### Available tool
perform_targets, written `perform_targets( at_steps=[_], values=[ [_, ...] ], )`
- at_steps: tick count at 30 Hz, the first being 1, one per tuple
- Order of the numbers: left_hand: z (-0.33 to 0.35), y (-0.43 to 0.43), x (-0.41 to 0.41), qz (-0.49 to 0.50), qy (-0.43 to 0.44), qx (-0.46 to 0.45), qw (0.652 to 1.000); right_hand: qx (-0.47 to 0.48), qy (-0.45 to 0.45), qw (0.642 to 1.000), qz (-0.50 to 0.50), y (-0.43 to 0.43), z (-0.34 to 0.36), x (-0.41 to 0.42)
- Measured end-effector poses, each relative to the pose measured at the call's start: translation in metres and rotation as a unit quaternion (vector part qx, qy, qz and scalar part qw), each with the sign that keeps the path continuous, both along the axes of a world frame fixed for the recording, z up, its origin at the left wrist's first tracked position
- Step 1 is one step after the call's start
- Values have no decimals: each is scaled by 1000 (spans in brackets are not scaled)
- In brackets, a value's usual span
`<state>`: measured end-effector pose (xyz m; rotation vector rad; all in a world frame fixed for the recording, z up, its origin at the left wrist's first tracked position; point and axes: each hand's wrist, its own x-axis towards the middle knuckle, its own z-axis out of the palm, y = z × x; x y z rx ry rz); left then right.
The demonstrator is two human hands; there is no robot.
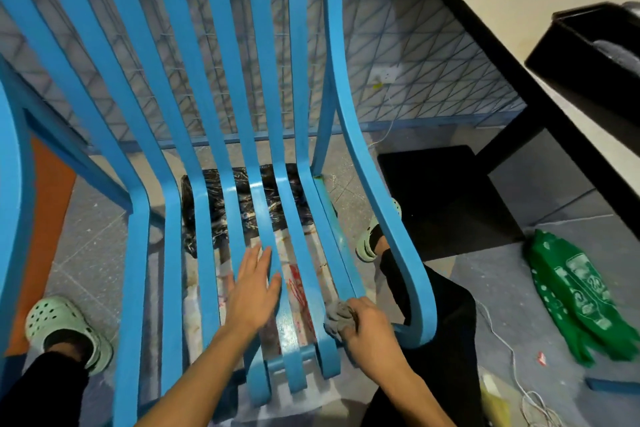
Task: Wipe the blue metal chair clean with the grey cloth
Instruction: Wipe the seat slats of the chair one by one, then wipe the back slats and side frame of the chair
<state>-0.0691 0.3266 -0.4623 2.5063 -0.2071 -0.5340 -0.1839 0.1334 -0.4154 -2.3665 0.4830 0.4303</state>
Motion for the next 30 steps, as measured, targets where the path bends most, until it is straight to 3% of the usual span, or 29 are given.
perform_targets(
  at_steps=[7,10,16,21,30],
  values=[
    [16,-7,-33,-42,21,15,999,175,-141,974,0,-11,81,13],
    [22,-5,-34,-19,19,-17,999,172,-205,964,-15,-27,116,25],
    [82,-9,-10,31,21,-195,980,150,-310,939,5,-48,163,51],
    [142,-29,2,33,-4,-302,953,136,-329,934,-12,-61,169,69],
    [193,-35,39,43,-49,-332,941,143,-343,928,27,-50,165,98]
  ],
)
